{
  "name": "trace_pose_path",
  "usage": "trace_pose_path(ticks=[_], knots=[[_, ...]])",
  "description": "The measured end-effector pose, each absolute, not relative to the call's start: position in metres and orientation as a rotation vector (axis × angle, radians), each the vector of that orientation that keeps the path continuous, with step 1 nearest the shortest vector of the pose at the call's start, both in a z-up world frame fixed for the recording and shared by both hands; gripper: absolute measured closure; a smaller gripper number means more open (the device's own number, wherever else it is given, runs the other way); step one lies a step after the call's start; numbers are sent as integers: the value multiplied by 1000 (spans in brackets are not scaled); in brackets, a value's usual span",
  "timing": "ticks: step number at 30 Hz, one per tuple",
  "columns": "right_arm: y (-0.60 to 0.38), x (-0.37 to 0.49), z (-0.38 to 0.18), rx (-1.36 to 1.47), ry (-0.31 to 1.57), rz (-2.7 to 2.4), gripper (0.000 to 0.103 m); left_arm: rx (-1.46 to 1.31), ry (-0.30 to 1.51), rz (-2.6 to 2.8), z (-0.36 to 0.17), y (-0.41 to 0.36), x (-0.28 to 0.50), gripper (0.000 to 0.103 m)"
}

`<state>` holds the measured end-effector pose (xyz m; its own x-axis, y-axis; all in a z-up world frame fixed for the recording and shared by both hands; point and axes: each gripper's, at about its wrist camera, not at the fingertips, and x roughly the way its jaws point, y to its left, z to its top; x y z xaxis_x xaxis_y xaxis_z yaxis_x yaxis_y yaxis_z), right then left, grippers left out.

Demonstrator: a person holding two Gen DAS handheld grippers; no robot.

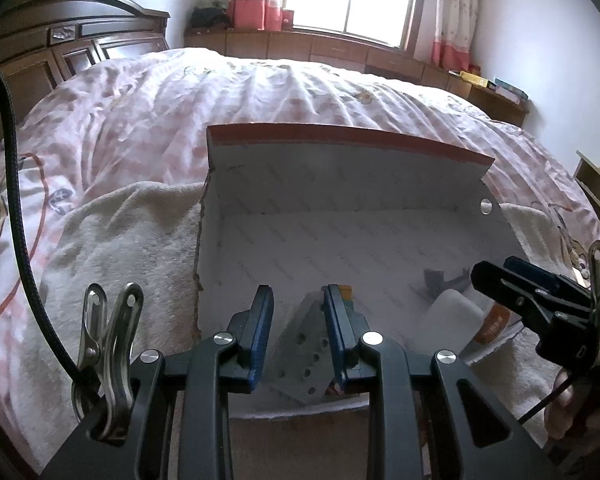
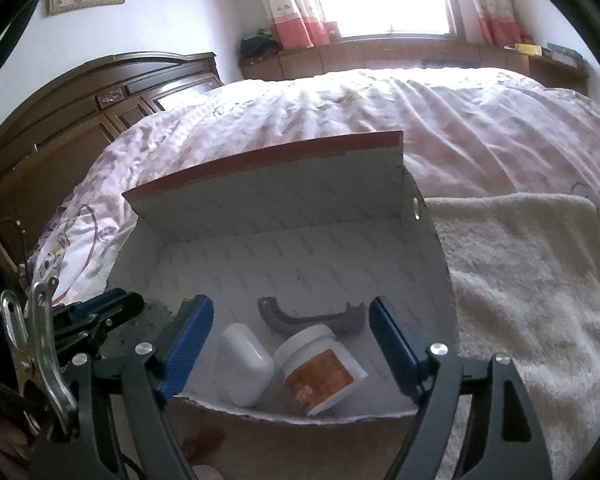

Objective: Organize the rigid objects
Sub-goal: 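Carry the grey part and grey strip into the box and open both grippers, then withdraw both grippers from the box toward the wooden stick and blue tape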

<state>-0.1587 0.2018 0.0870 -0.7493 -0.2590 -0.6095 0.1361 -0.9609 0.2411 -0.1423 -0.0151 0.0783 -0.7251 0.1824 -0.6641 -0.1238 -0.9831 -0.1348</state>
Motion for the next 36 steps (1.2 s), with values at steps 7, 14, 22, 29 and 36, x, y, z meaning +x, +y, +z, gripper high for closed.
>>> trace_pose_path(ticks=[7,14,22,29,36], knots=[[202,-145,94,983,-283,-2736,19,-1056,-131,2784,87,-19,-128,76],[202,-126,100,982,-292,-2728,19,-1049,-140,2785,92,-20,-114,76],[199,-98,102,1018,-298,-2710,19,-1043,-153,2773,95,-19,-96,76],[200,-80,95,1060,-315,-2692,19,-1051,-151,2761,92,-17,-83,76],[202,-68,86,1103,-355,-2655,19,-1055,-148,2756,91,-15,-71,76]])
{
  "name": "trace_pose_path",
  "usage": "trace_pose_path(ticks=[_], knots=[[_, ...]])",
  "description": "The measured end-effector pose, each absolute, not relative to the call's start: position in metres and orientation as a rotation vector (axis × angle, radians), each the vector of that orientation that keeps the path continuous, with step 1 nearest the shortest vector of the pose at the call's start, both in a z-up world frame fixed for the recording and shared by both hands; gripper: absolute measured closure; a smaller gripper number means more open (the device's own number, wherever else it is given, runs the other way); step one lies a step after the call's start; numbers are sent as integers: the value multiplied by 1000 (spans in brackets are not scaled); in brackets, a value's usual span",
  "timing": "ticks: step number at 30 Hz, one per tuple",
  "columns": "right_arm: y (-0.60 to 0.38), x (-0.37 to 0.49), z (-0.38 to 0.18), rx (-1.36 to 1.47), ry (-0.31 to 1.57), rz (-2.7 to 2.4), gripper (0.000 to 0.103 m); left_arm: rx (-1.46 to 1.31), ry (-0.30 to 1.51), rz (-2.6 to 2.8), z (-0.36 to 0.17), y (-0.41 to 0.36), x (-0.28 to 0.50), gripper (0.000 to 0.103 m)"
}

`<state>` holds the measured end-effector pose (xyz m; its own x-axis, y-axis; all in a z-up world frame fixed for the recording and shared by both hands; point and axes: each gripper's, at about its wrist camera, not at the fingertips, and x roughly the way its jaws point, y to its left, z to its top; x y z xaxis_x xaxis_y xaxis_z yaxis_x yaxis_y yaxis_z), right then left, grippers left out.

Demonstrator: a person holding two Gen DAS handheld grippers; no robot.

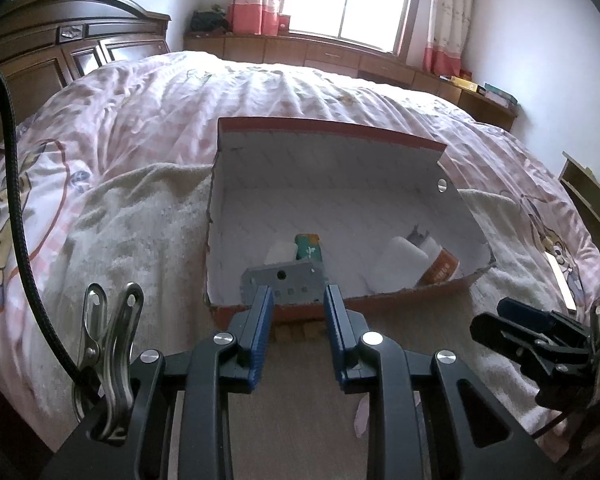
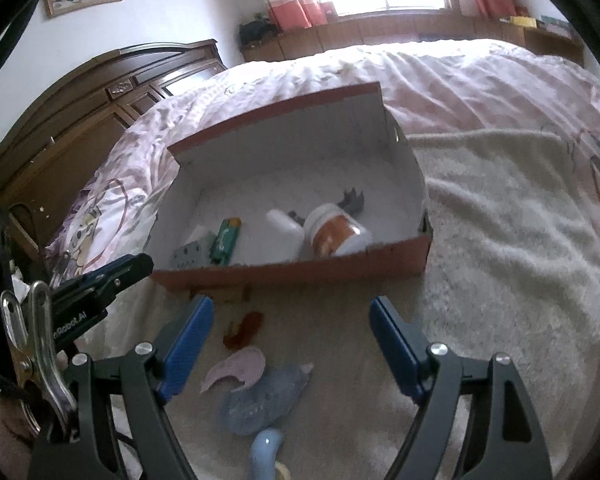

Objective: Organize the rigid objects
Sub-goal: 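Withdraw both grippers from the box toward the wooden stick and blue tape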

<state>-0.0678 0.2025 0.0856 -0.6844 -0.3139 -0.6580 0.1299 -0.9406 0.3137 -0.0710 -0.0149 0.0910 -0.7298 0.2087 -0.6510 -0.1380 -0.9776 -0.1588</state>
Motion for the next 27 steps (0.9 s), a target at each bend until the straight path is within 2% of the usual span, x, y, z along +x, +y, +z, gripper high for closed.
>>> trace_pose_path(ticks=[27], knots=[[215,-46,50,1226,-401,-2640,19,-1112,-135,2727,73,-9,-47,76]])
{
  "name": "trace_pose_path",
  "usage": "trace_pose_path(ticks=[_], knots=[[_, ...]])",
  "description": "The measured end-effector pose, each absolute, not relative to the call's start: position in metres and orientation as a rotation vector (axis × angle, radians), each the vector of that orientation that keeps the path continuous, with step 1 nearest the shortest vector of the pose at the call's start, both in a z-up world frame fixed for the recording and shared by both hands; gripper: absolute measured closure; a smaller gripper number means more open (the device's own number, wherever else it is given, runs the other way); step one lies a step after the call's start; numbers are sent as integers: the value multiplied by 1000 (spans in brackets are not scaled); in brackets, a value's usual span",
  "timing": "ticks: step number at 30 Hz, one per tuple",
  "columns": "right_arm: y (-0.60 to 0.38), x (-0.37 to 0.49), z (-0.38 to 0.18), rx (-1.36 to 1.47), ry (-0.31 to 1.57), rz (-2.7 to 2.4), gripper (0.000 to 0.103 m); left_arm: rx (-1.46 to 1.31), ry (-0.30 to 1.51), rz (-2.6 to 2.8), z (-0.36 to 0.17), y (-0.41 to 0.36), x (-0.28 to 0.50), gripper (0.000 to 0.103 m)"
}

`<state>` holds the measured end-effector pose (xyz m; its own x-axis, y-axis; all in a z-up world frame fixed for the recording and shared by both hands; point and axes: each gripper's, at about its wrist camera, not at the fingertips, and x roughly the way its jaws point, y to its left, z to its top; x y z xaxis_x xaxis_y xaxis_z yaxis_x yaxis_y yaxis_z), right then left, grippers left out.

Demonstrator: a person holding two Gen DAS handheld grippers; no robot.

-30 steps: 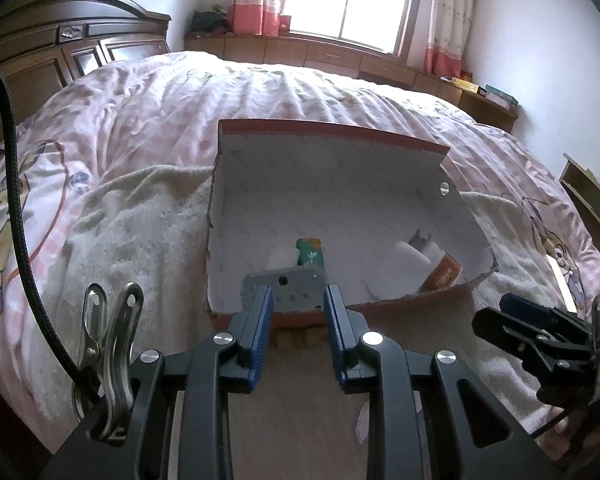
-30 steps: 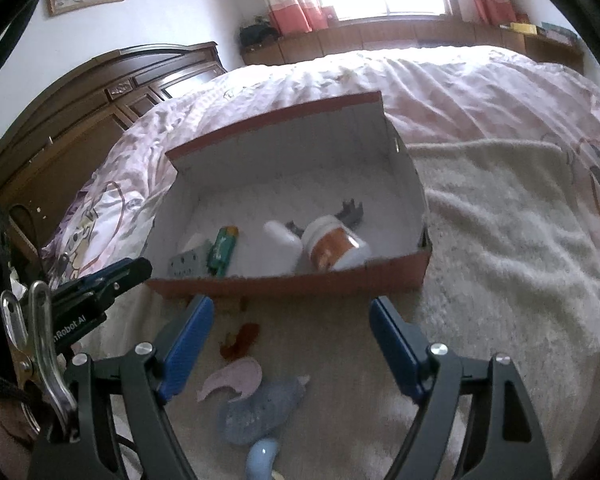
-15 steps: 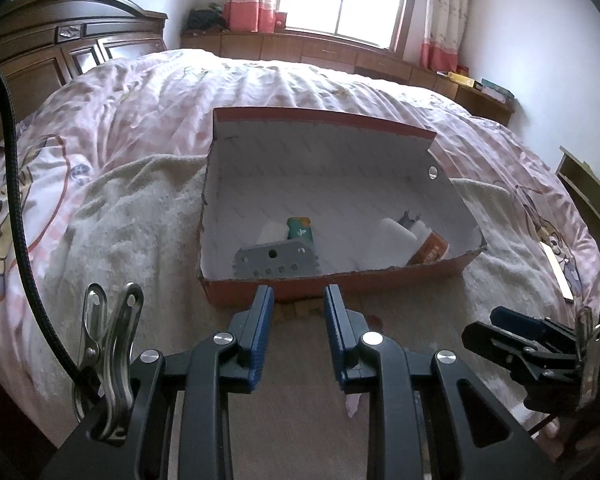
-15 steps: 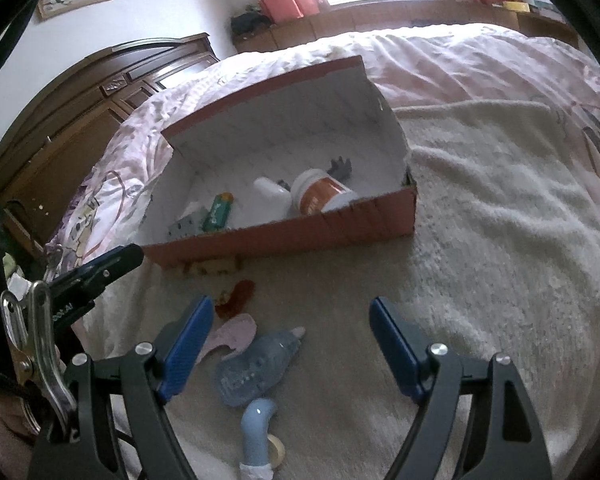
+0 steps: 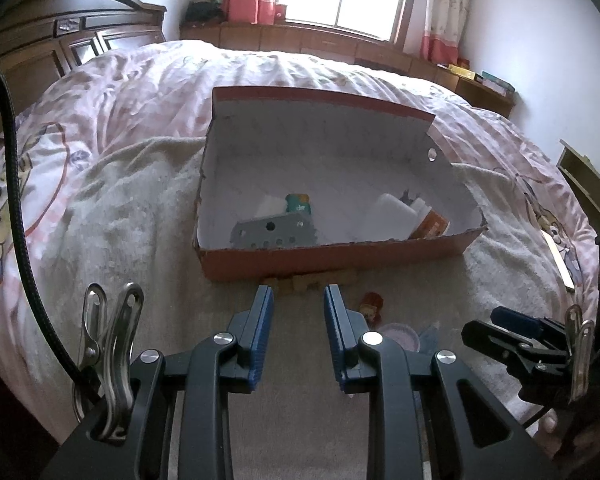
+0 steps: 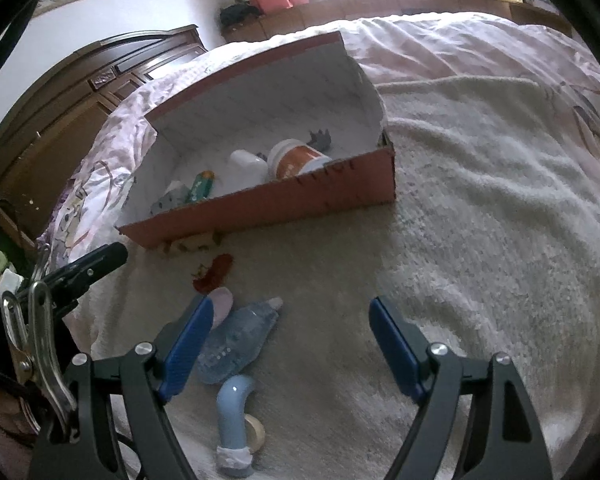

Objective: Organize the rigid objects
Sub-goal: 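Withdraw both grippers from the box toward the wooden stick and blue tape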

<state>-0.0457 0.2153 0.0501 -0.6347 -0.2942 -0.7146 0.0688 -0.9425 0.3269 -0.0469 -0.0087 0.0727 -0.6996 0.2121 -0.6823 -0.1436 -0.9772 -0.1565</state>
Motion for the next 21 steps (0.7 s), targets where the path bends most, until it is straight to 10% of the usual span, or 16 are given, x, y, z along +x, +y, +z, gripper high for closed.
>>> trace_pose_path(ticks=[21], knots=[[209,-50,23,1302,-368,-2614,19,-1211,-138,2689,43,-16,-64,76]])
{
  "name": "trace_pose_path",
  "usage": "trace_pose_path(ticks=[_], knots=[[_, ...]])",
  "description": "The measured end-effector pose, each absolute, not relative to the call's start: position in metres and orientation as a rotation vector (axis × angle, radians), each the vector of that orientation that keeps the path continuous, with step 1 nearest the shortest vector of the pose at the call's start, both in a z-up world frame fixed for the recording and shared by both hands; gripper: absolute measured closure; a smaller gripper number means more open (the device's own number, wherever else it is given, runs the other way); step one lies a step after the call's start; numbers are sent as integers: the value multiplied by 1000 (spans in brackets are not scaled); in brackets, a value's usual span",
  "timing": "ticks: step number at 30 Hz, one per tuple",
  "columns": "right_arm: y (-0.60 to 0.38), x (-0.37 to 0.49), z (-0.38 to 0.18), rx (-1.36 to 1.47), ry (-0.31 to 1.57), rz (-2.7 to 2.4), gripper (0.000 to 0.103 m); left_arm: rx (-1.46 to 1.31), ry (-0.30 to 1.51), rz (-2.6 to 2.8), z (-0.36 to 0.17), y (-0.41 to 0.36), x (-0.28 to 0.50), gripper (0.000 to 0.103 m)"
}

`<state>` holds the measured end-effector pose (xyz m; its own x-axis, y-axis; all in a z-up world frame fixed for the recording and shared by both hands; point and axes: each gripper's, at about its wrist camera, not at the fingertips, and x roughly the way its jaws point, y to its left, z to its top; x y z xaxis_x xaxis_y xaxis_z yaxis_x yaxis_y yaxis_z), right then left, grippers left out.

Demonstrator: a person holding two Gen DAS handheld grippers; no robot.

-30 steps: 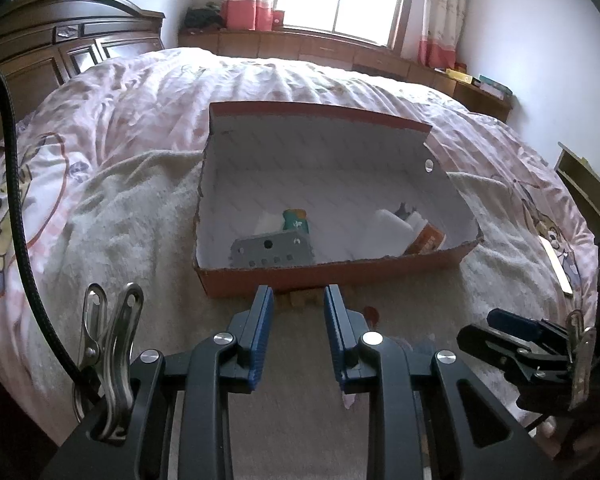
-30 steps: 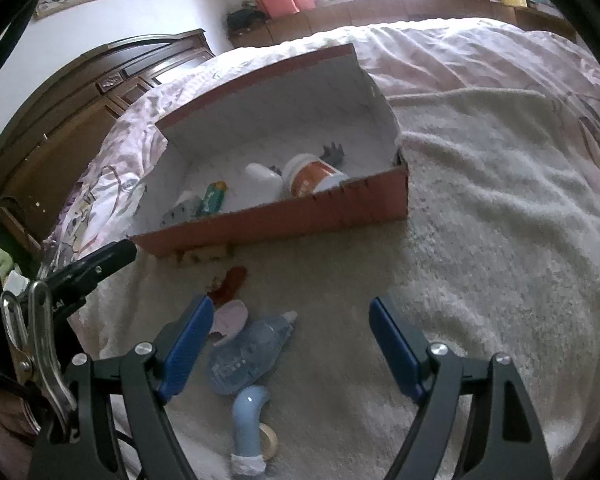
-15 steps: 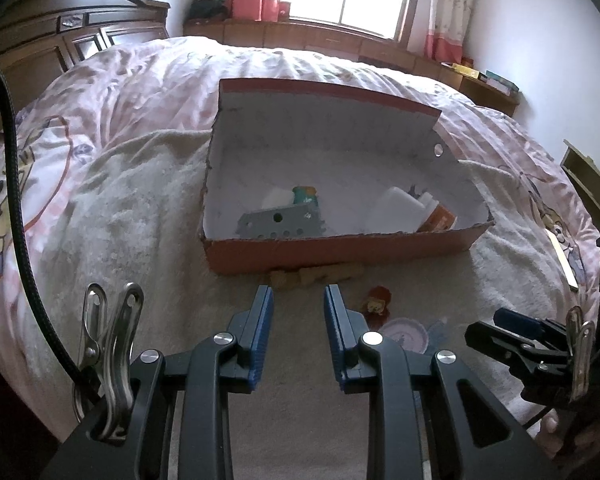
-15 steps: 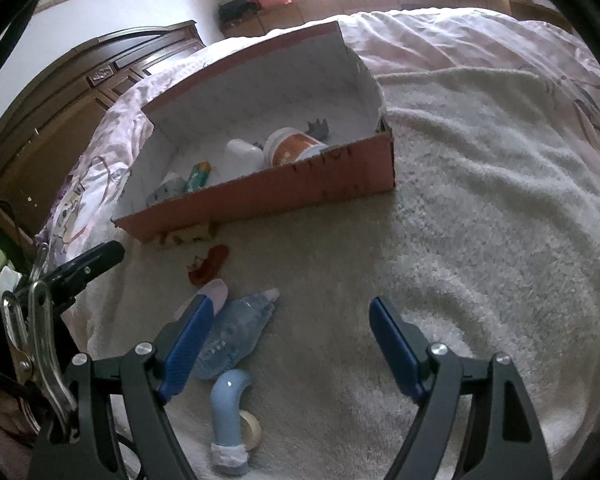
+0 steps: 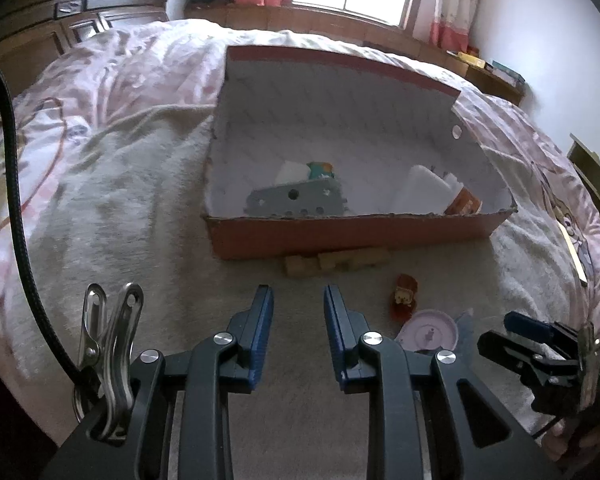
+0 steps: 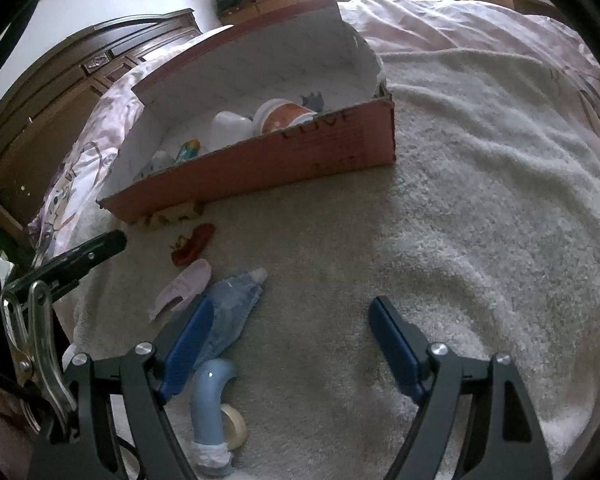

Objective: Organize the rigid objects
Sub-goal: 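Withdraw both grippers from the box toward the wooden stick and blue tape, then grasp the tan wooden stick with the left gripper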

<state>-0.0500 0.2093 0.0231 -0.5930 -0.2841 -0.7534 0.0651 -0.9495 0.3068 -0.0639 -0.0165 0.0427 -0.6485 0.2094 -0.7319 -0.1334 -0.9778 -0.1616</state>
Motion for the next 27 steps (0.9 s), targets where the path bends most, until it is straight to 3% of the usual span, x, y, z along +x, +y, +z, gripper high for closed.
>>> trace_pose_path(ticks=[8,14,20,25,27], knots=[[204,-51,21,1289,-335,-2624,18,-1291,-190,2600,27,3,-88,68],[205,-50,20,1270,-334,-2622,16,-1284,-190,2581,27,12,-90,35],[205,-50,20,1255,-328,-2623,16,-1258,-142,2650,30,17,-89,25],[206,-47,18,1244,-324,-2624,15,-1281,-198,2651,28,18,-99,23],[207,-45,18,1241,-318,-2625,14,-1287,-211,2649,26,21,-103,17]])
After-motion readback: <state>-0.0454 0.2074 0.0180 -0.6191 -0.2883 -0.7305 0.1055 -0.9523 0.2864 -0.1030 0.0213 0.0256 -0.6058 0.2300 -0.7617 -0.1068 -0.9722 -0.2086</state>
